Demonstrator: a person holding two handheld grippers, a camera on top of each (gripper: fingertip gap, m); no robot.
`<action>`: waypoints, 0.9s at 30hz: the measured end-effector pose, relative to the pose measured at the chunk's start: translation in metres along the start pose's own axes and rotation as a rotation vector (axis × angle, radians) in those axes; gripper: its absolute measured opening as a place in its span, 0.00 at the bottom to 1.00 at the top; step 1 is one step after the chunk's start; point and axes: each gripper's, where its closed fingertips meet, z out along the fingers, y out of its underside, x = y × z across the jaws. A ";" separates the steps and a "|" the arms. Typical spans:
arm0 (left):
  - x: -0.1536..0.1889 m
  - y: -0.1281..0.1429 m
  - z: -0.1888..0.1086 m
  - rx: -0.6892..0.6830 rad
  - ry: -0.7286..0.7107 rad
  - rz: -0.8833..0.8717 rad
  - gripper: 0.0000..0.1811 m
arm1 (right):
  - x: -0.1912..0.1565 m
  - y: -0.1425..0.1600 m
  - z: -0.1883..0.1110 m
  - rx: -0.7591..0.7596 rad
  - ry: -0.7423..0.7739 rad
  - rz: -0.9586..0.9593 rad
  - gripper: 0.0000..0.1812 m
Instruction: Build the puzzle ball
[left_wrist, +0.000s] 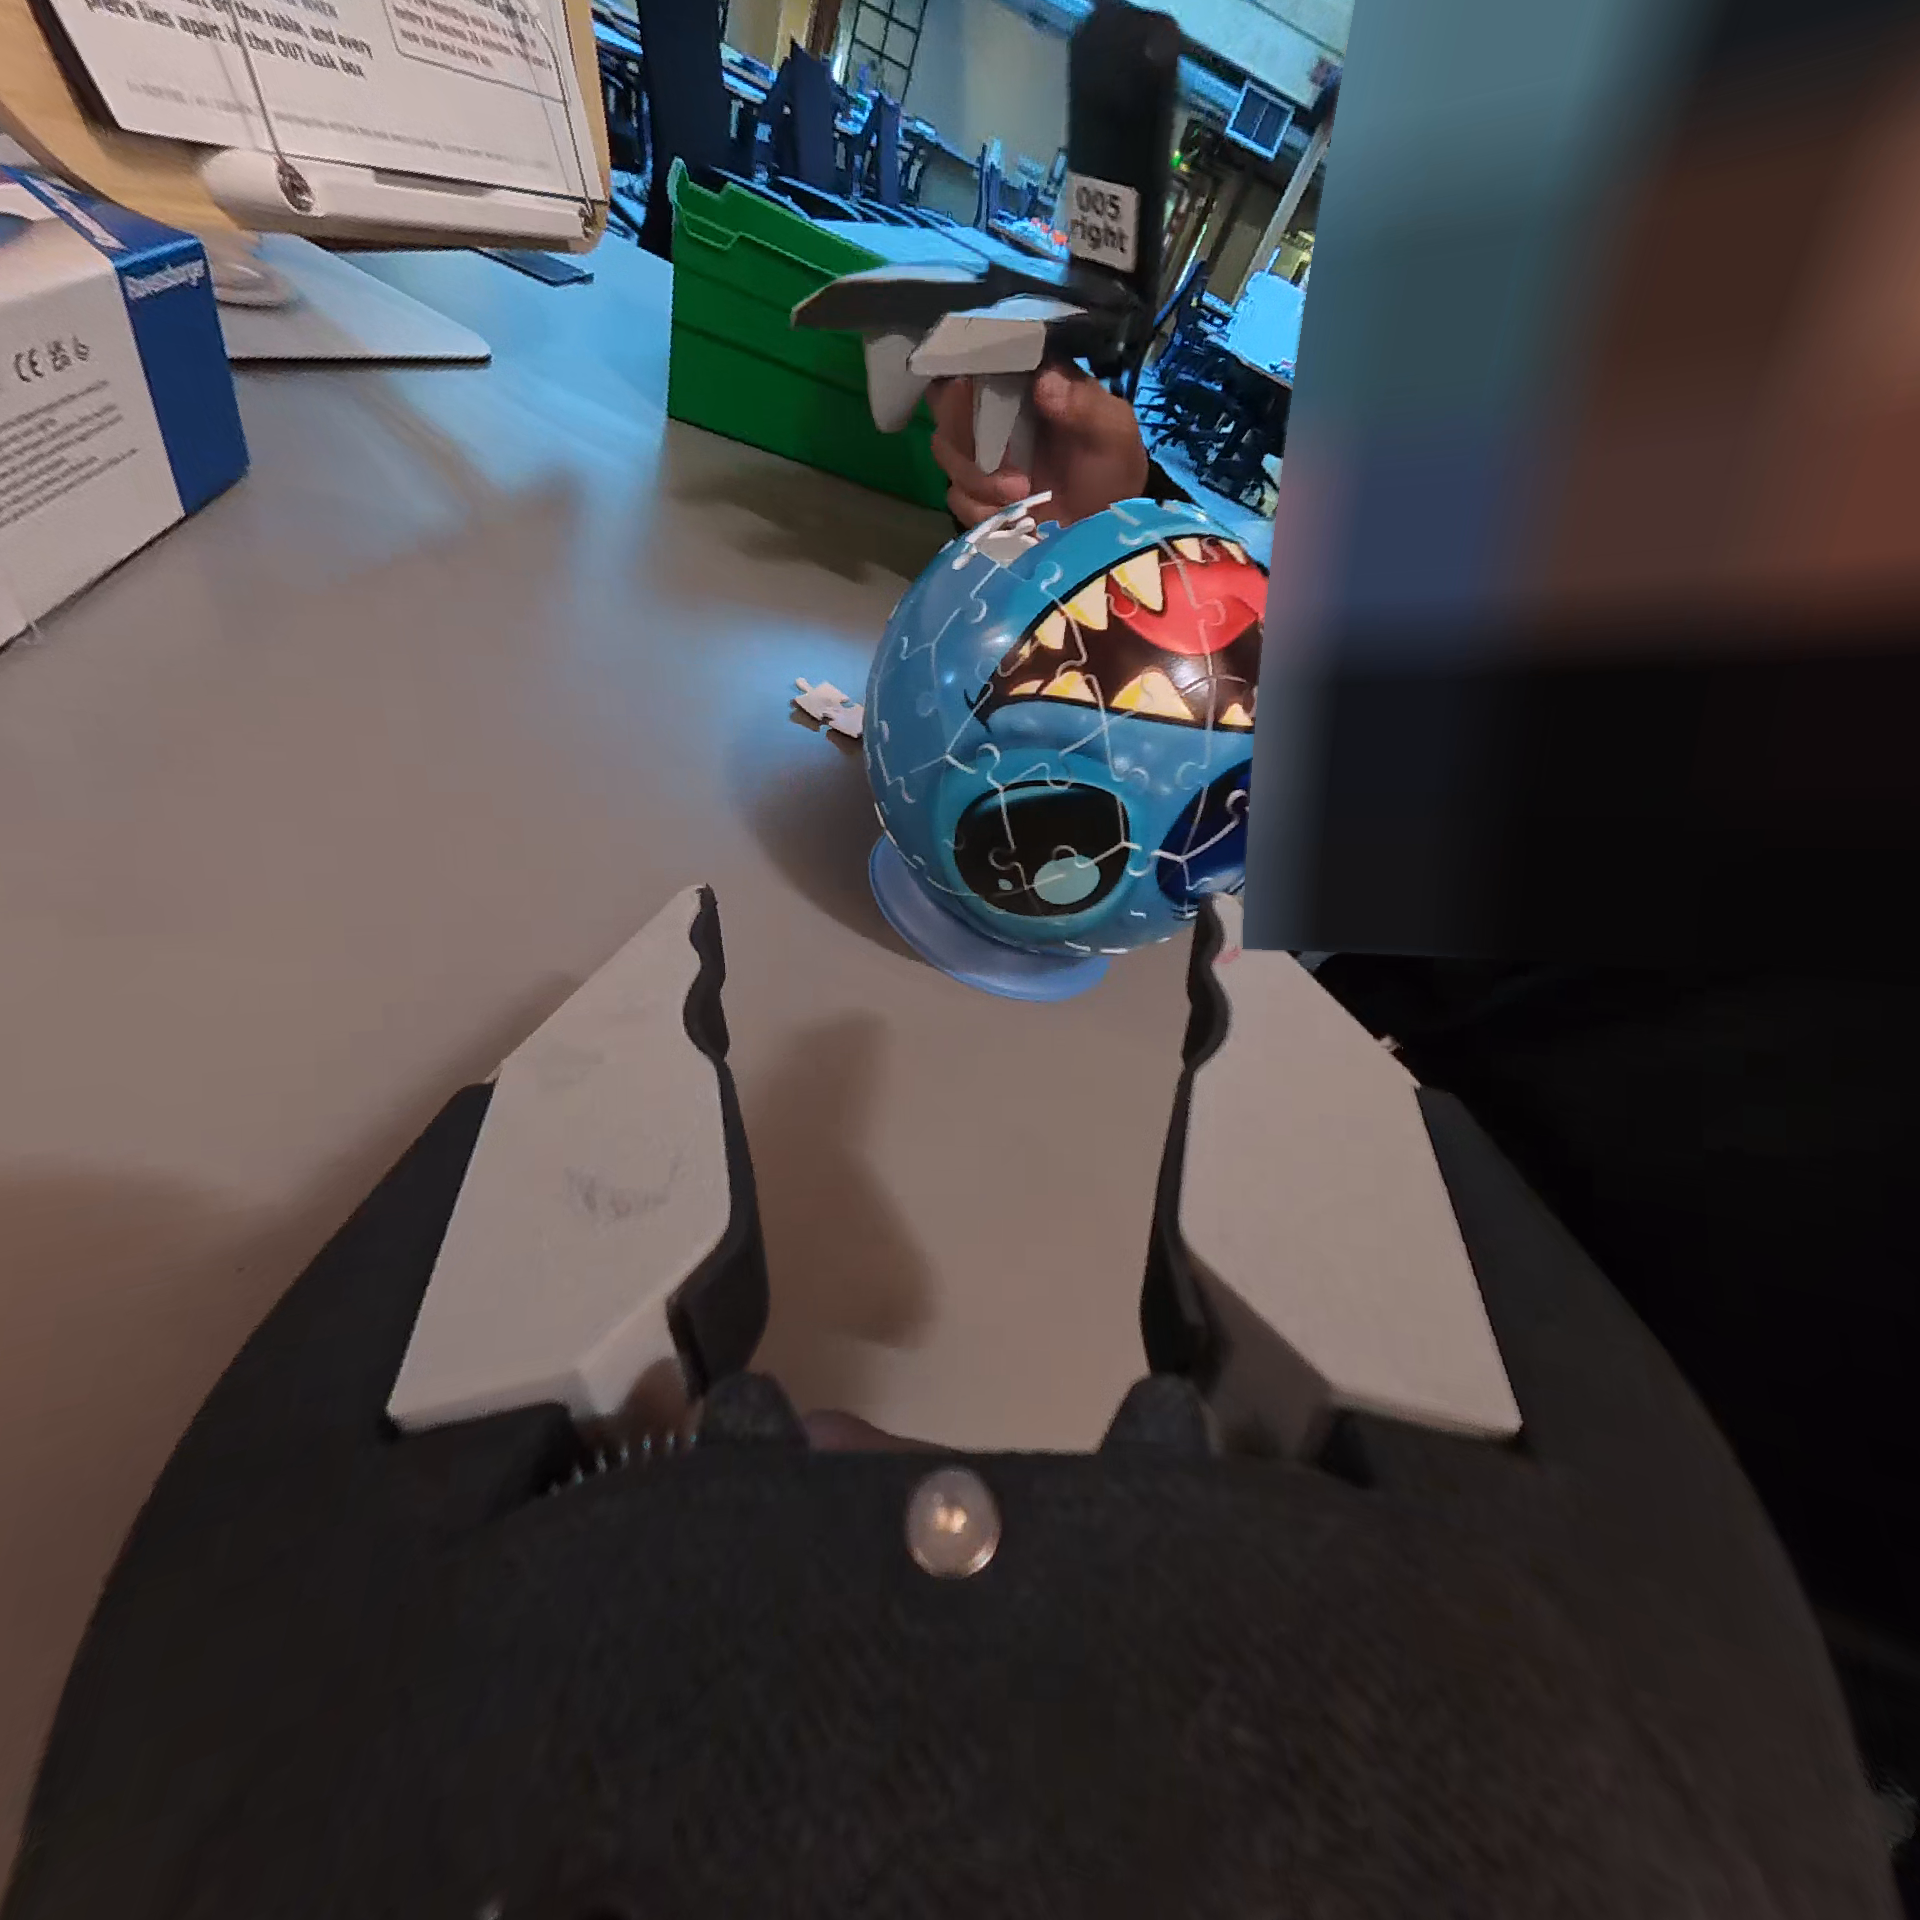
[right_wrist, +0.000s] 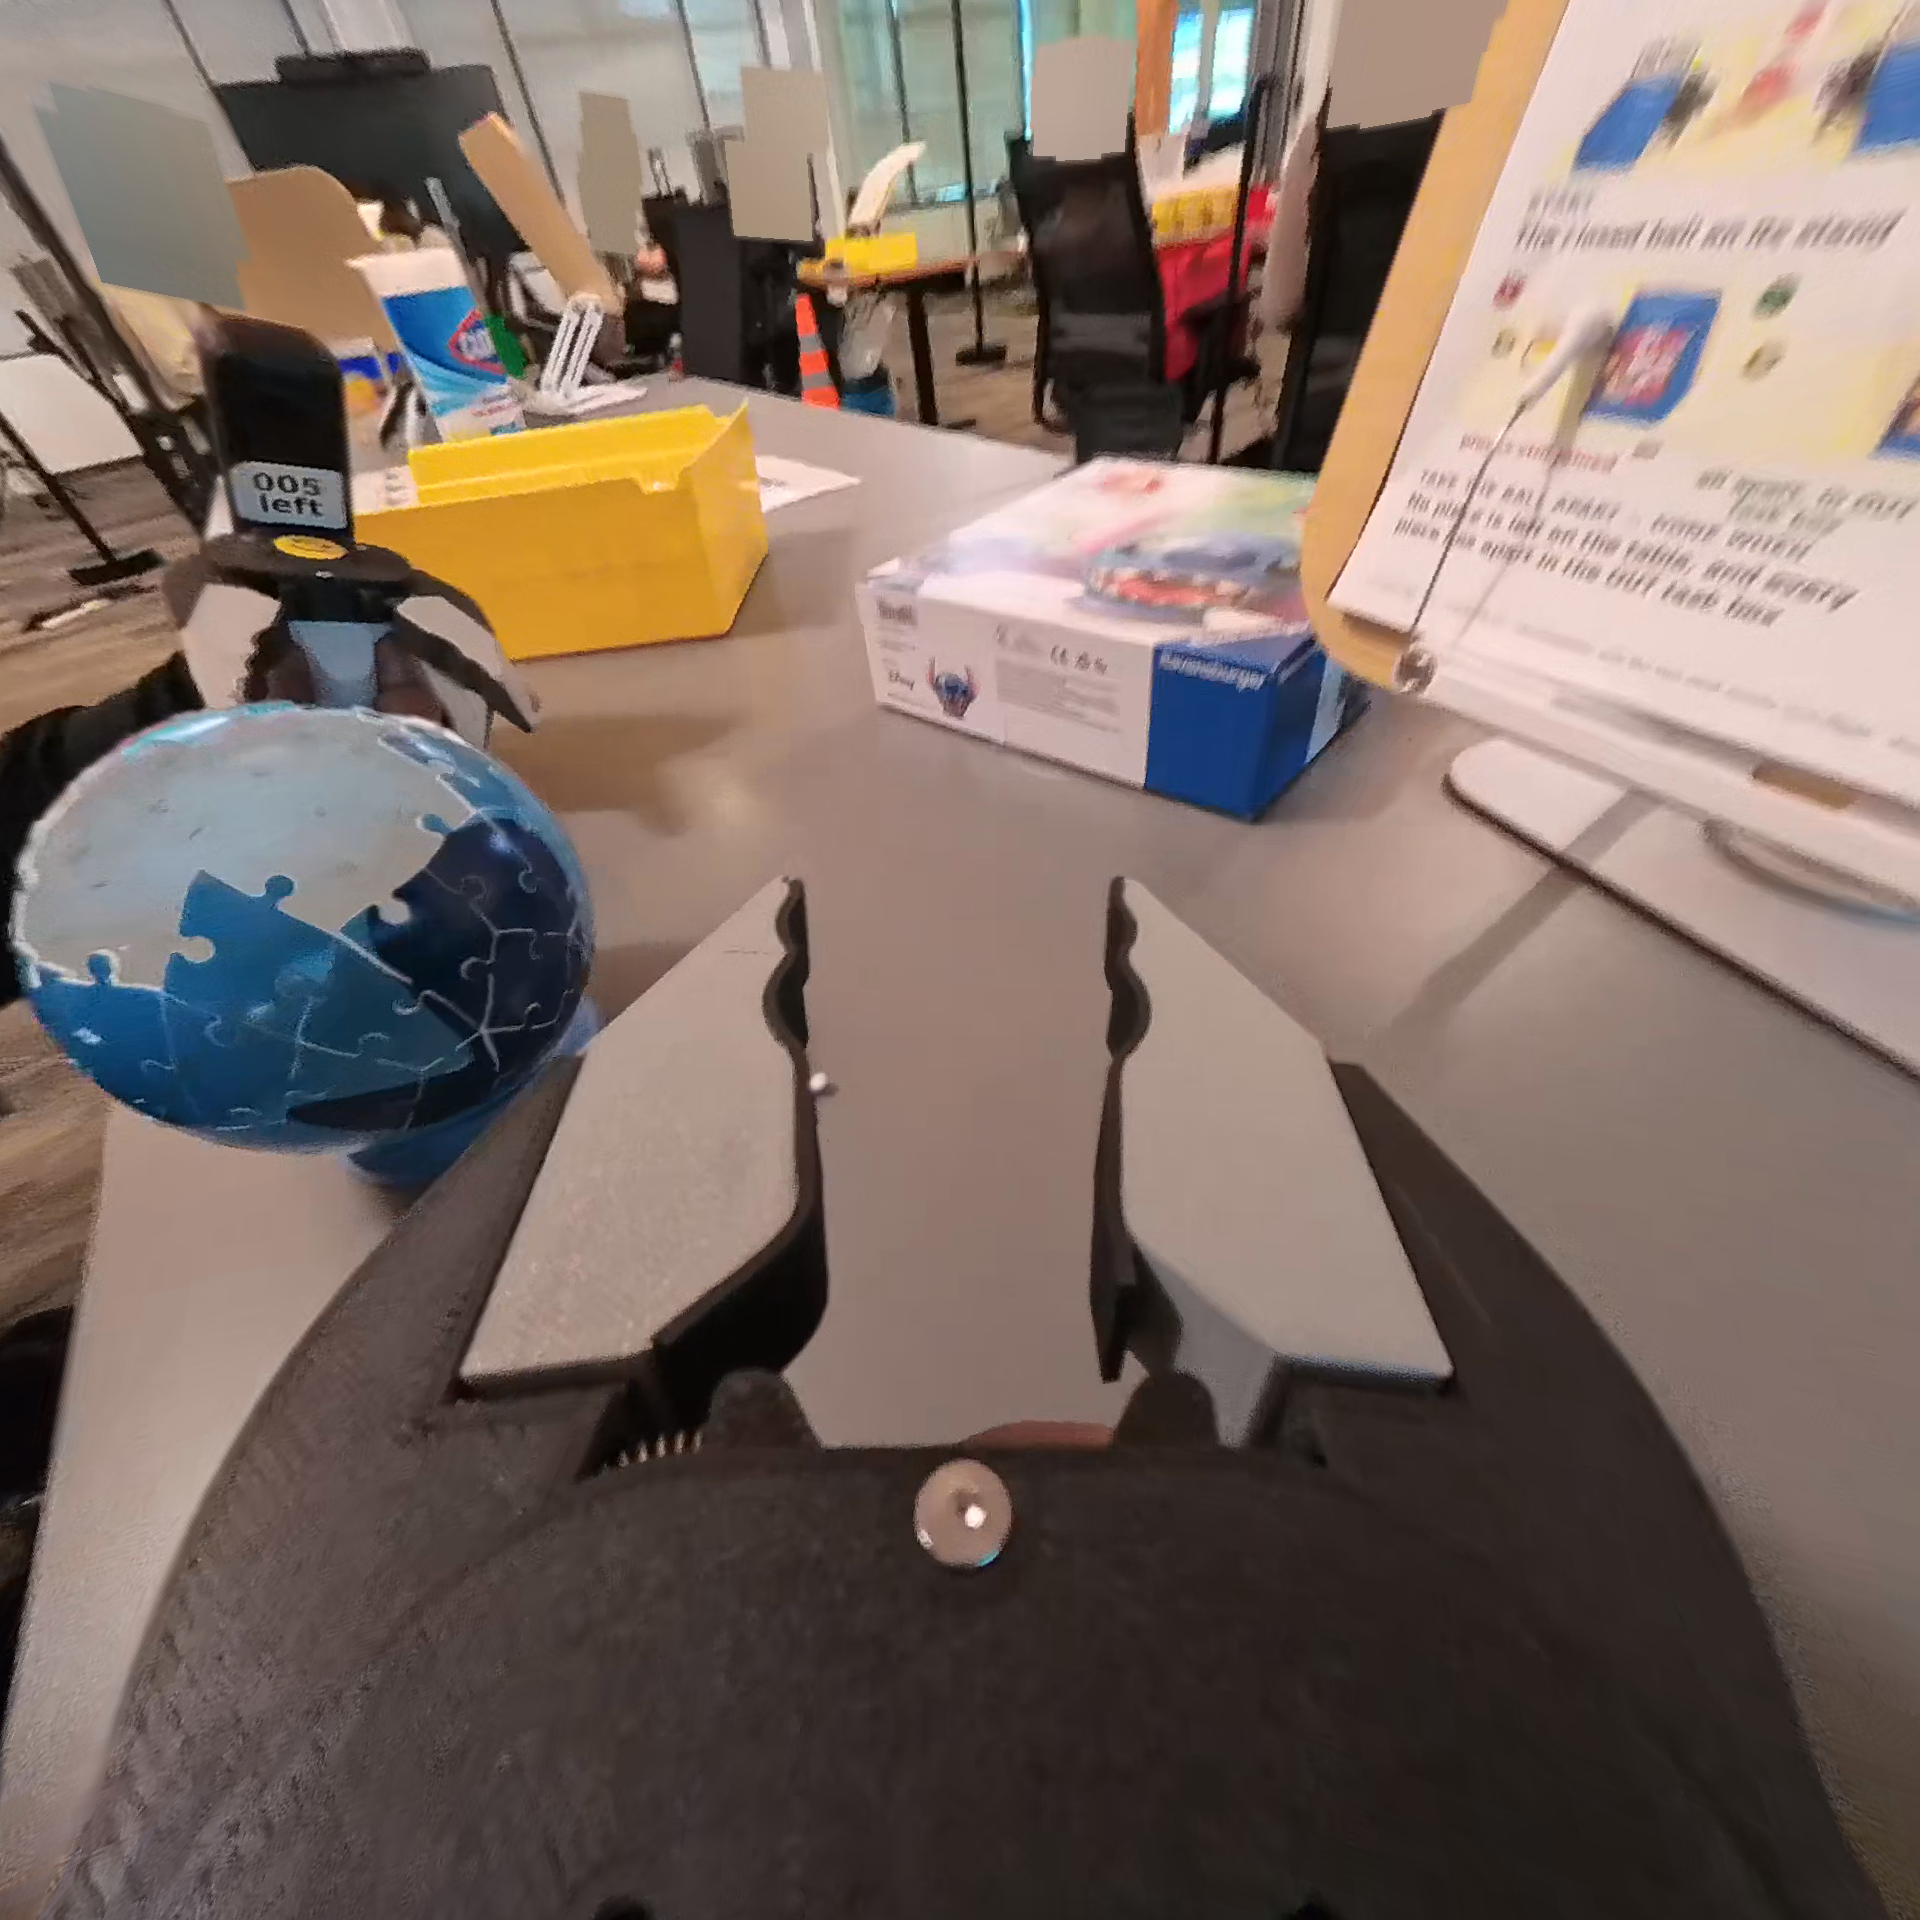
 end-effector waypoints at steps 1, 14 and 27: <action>0.001 0.000 0.002 -0.003 0.002 0.001 0.49 | -0.002 0.004 0.002 -0.022 -0.021 0.019 0.31; 0.002 -0.003 0.008 0.015 0.014 -0.008 0.48 | -0.016 0.040 0.023 -0.190 -0.064 -0.013 0.39; -0.010 -0.006 0.011 0.029 -0.073 -0.007 0.47 | -0.030 0.081 0.038 -0.377 -0.098 -0.132 0.40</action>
